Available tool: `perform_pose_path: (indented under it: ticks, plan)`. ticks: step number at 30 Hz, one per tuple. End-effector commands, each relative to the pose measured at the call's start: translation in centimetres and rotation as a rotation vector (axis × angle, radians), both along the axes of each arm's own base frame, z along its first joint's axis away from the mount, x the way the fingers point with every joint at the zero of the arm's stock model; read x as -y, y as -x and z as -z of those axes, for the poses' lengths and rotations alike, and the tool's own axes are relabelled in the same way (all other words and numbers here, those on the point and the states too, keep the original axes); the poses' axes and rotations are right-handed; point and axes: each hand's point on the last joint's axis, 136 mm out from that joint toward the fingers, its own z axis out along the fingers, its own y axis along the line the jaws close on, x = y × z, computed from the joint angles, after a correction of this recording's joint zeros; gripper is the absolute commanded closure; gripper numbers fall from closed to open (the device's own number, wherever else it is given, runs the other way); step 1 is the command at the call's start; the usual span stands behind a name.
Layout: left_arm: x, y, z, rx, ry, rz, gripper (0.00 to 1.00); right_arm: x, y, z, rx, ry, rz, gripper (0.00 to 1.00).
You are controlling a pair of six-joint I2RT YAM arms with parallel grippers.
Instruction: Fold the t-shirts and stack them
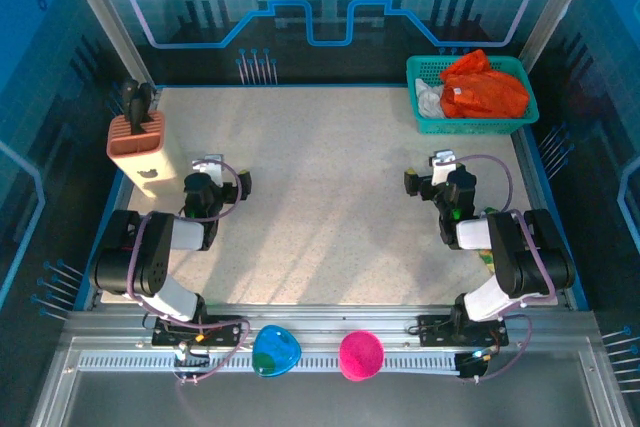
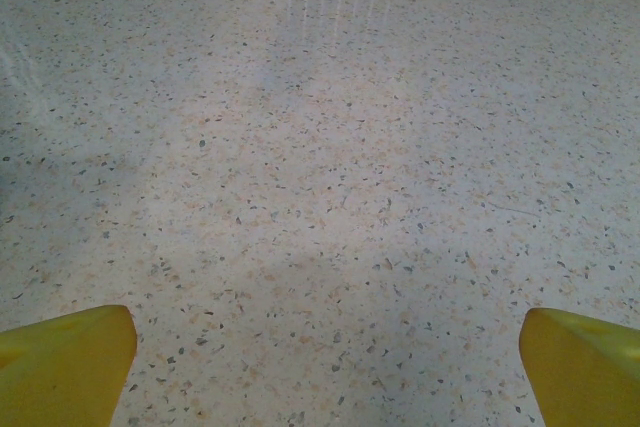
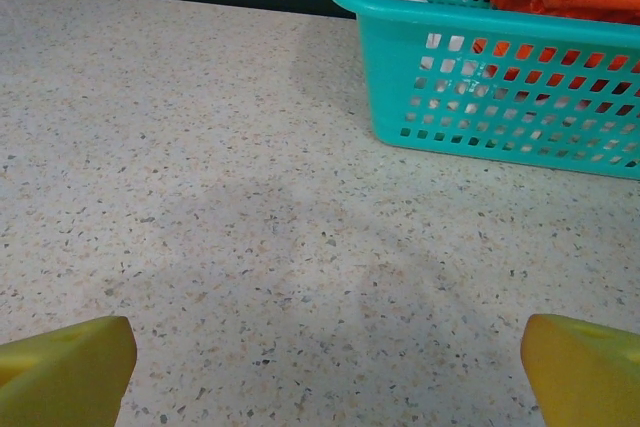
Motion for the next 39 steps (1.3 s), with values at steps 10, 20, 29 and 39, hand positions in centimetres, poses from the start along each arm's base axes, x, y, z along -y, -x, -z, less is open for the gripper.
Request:
perform_pose_path:
  ticks: [10, 20, 29, 39]
  plan:
    - [0.2, -0.7, -1.7, 0.057, -0.009, 0.019, 0.01, -0.1, -0.3, -0.6, 0.015, -0.004, -0.012, 0.00]
    - [0.2, -0.7, -1.7, 0.057, -0.011, 0.017, 0.01, -0.1, -0.2, -0.6, 0.014, -0.013, -0.018, 0.00]
    - [-3.0, 1.4, -9.4, -0.029, 0.017, -0.297, 0.01, 2.4, 0.5, -11.7, -0.063, -0.032, 0.179, 0.01]
    - [2.0, 3.9, -12.5, -0.207, 0.220, -0.171, 0.01, 6.6, -8.1, -16.3, -0.386, -0.005, 0.297, 0.02]
